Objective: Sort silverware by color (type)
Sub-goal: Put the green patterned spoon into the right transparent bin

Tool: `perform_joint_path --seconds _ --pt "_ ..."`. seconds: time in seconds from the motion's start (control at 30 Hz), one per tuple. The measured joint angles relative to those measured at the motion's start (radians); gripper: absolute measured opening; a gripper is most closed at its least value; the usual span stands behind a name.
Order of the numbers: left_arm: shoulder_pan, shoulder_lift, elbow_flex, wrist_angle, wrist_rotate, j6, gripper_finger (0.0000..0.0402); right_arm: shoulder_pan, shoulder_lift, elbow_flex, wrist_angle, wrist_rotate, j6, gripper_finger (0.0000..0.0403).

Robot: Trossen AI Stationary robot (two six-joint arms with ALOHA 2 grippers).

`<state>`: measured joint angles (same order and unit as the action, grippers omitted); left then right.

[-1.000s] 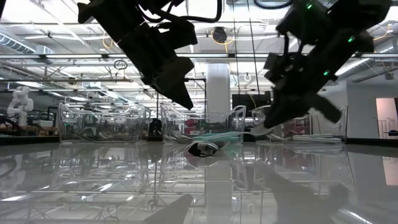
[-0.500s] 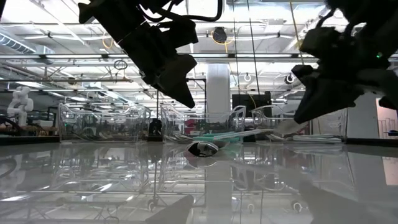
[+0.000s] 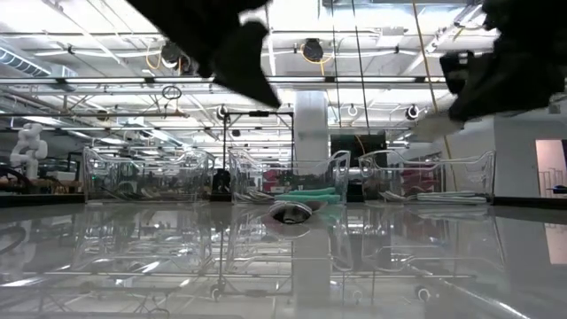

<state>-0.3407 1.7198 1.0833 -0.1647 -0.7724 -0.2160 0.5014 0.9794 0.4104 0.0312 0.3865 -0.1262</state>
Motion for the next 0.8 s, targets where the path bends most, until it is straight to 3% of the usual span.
perform_joint_path --seconds 0.17,0.3,0.5,0.8 --pt "-0.038 -0.004 0.0 0.187 0.003 0.167 0.0088 -0.002 -0.146 -0.1 0.245 -0.148 -0.118 0.0" --pt "-0.039 -0.004 0.0 0.255 0.003 0.194 0.0088 -0.009 -0.221 -0.166 0.392 -0.228 -0.163 0.0" --pt "-0.039 -0.004 0.0 0.327 0.017 0.223 0.0088 -0.009 -0.264 -0.182 0.436 -0.268 -0.178 0.0" --pt "-0.046 -0.004 0.0 0.672 0.265 0.417 0.0088 -0.011 -0.253 -0.182 0.581 -0.395 -0.227 0.0"
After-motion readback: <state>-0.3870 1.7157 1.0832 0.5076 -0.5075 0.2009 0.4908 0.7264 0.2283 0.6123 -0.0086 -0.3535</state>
